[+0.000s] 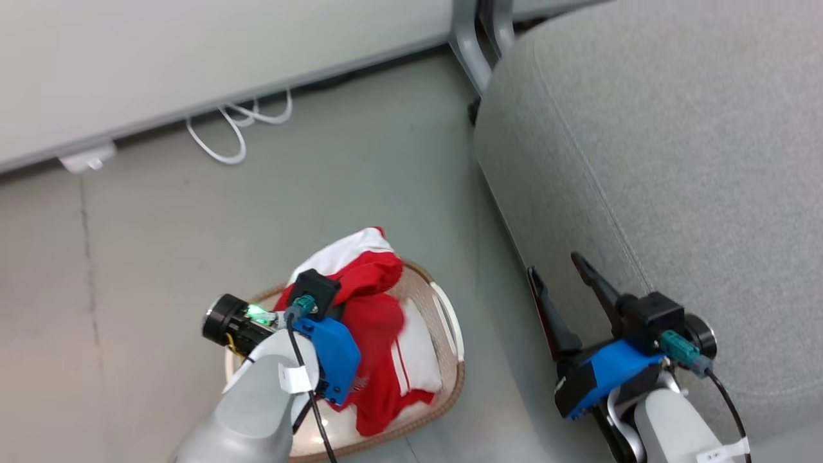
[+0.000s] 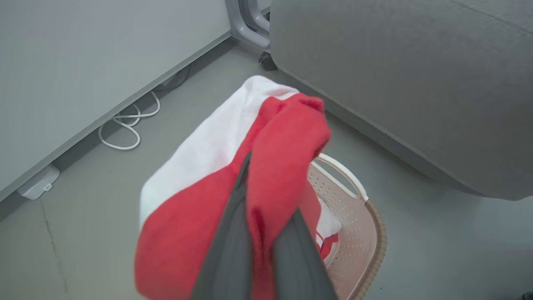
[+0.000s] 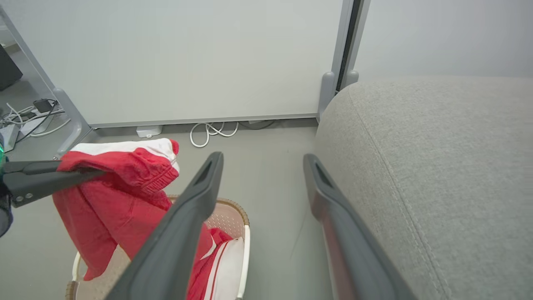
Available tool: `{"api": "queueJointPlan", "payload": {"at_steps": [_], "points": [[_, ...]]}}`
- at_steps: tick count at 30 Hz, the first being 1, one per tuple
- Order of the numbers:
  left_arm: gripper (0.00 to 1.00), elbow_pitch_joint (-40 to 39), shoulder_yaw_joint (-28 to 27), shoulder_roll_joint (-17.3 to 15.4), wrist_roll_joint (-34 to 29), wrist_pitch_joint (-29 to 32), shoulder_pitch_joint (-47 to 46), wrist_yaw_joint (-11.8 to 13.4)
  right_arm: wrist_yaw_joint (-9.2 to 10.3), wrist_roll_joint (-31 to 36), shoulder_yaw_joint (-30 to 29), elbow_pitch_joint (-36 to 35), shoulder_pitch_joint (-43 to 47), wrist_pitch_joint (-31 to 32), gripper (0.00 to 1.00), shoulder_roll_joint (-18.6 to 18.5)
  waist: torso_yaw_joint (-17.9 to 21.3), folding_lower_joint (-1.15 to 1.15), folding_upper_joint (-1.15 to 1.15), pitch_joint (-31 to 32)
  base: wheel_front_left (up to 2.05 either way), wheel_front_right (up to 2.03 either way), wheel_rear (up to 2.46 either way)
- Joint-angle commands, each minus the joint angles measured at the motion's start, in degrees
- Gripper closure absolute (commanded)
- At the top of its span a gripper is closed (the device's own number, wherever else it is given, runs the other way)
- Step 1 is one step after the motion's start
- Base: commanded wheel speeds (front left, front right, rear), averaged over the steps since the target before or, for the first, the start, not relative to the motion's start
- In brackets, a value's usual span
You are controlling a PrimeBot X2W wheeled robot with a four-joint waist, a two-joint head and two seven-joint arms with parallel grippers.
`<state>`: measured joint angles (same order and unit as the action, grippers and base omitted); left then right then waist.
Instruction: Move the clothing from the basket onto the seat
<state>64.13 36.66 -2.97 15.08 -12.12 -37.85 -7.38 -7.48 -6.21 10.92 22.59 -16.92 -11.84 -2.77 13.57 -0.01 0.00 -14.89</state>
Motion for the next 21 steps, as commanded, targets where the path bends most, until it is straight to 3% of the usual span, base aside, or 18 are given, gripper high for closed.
{"api": "queueJointPlan", "payload": {"at_steps": [1,13,21], "points": [[1.00,-0.9,0.6,0.1,0.9,0.2,0.6,-0.1,-0.03,0.0,-0.2,-0.1,1.2,0.3,0.00,-0.2,-2.2,0.01,0.00,4.1,0.00,0.00,0.00],[1.00,-10.7,9.9,0.1,10.1,0.4,1.4,-0.1,-0.03,0.7,-2.8,-1.5,9.3,3.2,0.00,-0.2,-5.5,0.01,0.00,14.2,0.00,0.00,0.00],[1.00,-16.3,14.9,0.1,15.0,0.5,-1.6,1.4,-0.03,0.8,-4.1,-3.6,12.2,4.7,0.00,-0.2,-7.7,0.01,0.00,16.4,0.00,0.00,0.00]]}}
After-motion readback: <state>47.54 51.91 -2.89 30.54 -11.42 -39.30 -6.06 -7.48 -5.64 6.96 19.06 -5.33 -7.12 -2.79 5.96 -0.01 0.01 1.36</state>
